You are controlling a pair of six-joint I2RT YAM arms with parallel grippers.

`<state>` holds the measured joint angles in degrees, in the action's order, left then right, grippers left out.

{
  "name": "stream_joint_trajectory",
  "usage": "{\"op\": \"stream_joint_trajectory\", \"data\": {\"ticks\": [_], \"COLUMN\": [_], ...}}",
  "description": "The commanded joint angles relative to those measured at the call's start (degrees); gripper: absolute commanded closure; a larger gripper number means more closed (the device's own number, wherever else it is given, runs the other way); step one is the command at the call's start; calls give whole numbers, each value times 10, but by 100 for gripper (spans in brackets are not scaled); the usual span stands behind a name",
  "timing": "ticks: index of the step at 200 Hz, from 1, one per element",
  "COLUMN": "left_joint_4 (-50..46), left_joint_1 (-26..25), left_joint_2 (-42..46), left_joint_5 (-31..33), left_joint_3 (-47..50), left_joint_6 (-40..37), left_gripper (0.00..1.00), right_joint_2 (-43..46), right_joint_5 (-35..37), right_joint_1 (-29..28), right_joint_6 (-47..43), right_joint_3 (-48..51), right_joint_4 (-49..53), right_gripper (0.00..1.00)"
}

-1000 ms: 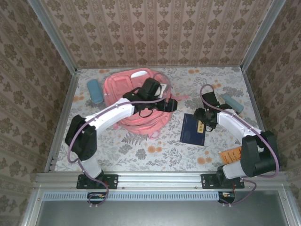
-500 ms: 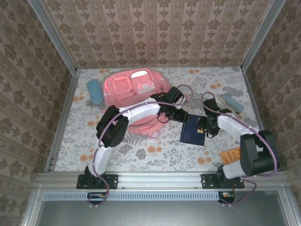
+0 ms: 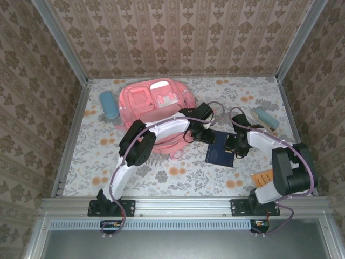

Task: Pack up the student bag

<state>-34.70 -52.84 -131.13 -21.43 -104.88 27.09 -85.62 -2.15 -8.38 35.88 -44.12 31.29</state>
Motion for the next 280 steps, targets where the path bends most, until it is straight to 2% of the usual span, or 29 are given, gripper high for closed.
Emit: {"op": "stream_joint_trajectory", "data": {"ticks": [1, 44, 90, 111, 165, 194, 205, 228, 253, 280], "left_joint_4": [-19, -34, -37, -37, -35, -36, -35, -24, -18, -2], "left_joint_1": [-4, -5, -5, -6, -8, -7, -8, -7, -2, 16], "left_joint_2": [-19, -38, -46, -47, -48, -46, -41, -16, 26, 95], "left_joint_5": [-9, 2, 6, 8, 28, 31, 36, 56, 61, 50], "left_joint_3": [-16, -26, -23, -24, -16, -15, -13, 2, 6, 15], "left_joint_6": [-21, -25, -24, -25, -24, -25, -29, -39, -52, -56], "left_gripper": [71, 76, 78, 78, 78, 79, 79, 79, 72, 53], "right_joint_2": [-6, 2, 36, 55, 75, 75, 78, 94, 128, 174], "right_joint_5": [-16, -31, -101, -106, -95, -81, -76, -57, -41, -43], "right_joint_1": [3, 3, 2, 2, 2, 2, 2, 2, 2, 3], "right_joint_6": [-10, -11, -15, -13, -9, -5, -6, -9, -16, -31], "right_joint_3": [4, -1, -11, -18, -26, -25, -27, -31, -37, -48], "right_joint_4": [-2, -1, -2, 3, 22, 24, 25, 35, 41, 39], "right_gripper": [56, 57, 64, 66, 80, 91, 100, 100, 100, 100]}}
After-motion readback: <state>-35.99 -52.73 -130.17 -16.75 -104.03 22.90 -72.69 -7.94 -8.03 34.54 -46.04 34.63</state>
